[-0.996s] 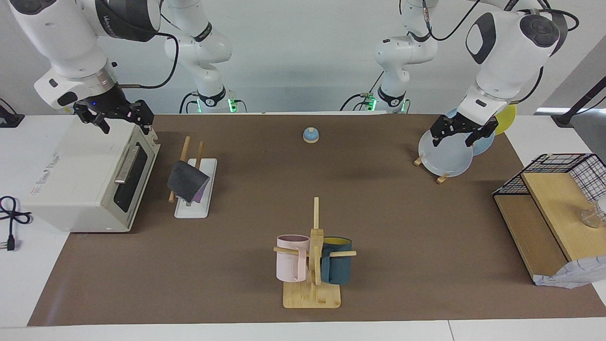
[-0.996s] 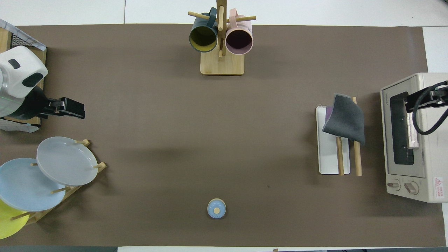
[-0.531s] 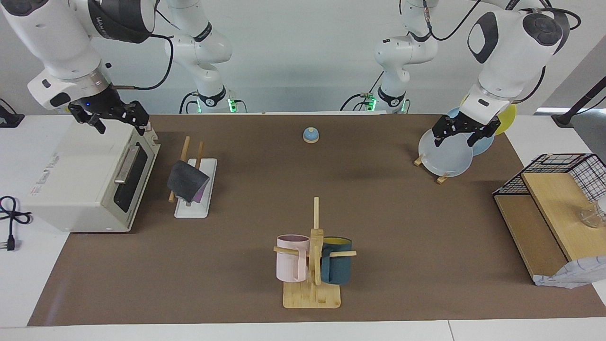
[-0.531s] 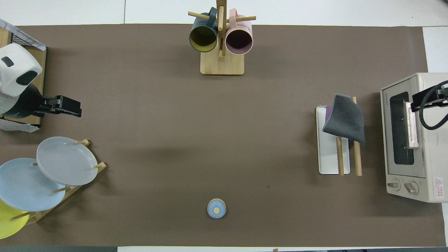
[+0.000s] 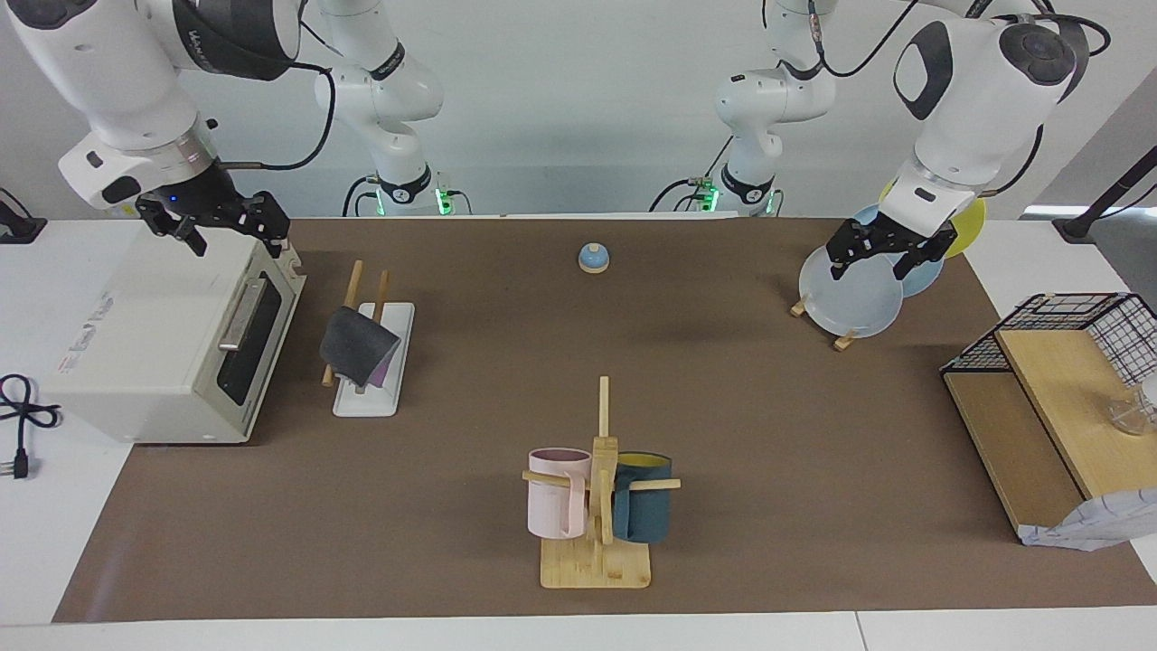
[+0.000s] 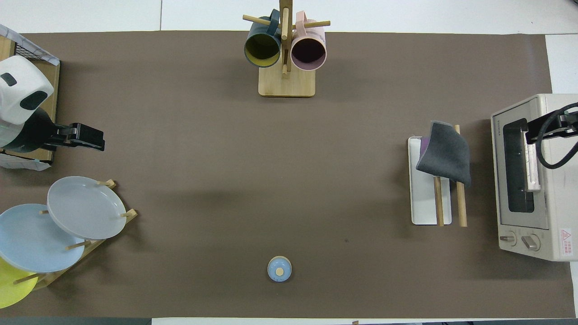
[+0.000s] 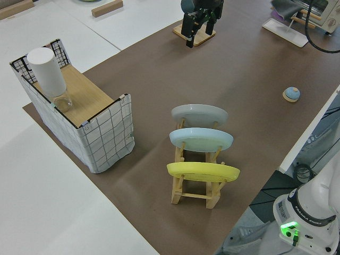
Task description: Fold towel and hang on rack
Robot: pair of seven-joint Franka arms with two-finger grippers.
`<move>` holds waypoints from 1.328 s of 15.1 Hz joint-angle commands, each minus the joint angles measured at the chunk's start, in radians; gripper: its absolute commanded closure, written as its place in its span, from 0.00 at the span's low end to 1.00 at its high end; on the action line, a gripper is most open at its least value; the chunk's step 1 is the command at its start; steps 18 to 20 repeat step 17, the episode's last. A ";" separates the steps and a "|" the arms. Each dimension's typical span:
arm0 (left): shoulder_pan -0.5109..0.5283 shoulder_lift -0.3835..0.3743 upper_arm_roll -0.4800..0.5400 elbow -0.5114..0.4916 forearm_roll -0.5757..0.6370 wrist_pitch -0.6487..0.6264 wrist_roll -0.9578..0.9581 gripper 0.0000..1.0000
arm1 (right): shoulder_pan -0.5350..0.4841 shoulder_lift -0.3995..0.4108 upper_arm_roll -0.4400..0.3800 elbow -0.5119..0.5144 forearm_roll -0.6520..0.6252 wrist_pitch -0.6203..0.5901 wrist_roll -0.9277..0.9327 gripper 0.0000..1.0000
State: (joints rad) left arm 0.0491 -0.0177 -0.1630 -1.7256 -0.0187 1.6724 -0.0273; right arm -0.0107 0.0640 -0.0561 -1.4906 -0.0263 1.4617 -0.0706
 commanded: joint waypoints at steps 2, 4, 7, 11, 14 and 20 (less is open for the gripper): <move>-0.005 -0.011 0.008 -0.003 0.017 0.003 0.004 0.00 | -0.011 0.007 0.018 0.021 0.026 -0.021 -0.005 0.00; -0.005 -0.011 0.008 -0.002 0.017 0.003 0.004 0.00 | 0.009 0.008 0.016 0.021 0.022 -0.023 0.006 0.00; -0.005 -0.011 0.008 -0.003 0.017 0.003 0.004 0.00 | 0.009 0.007 0.015 0.021 0.026 -0.020 0.008 0.00; -0.005 -0.011 0.008 -0.003 0.017 0.003 0.004 0.00 | 0.009 0.007 0.015 0.021 0.022 -0.020 0.008 0.00; -0.005 -0.011 0.008 -0.003 0.017 0.003 0.004 0.00 | 0.009 0.007 0.015 0.021 0.022 -0.018 0.008 0.00; -0.005 -0.011 0.008 -0.003 0.017 0.004 0.004 0.00 | 0.009 0.002 0.015 0.019 0.022 -0.021 0.006 0.00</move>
